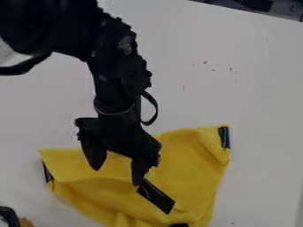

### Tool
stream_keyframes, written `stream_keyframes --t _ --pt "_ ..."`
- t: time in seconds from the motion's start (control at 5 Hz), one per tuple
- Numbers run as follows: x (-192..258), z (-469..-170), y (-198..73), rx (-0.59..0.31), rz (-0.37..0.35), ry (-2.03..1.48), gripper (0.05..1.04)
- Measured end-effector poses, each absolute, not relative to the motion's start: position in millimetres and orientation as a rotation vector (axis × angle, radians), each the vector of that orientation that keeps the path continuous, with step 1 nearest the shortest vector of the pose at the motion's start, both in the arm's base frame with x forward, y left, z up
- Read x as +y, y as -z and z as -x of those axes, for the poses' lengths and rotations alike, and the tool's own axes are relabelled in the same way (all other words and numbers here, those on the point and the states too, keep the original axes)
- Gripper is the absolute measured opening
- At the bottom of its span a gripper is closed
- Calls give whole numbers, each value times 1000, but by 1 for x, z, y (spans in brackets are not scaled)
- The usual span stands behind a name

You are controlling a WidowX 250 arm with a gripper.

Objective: Lift the cloth from the bottom to the center

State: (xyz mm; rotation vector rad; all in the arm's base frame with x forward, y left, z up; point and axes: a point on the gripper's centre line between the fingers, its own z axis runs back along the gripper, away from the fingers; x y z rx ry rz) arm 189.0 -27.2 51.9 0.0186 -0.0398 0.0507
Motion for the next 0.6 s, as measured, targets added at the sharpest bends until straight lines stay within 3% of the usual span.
stream_keyframes --t 0.4,0.6 --pt "-27 -183 -33 -118 -36 54 1000" --pt "-28 -183 -28 -107 -35 57 1000"
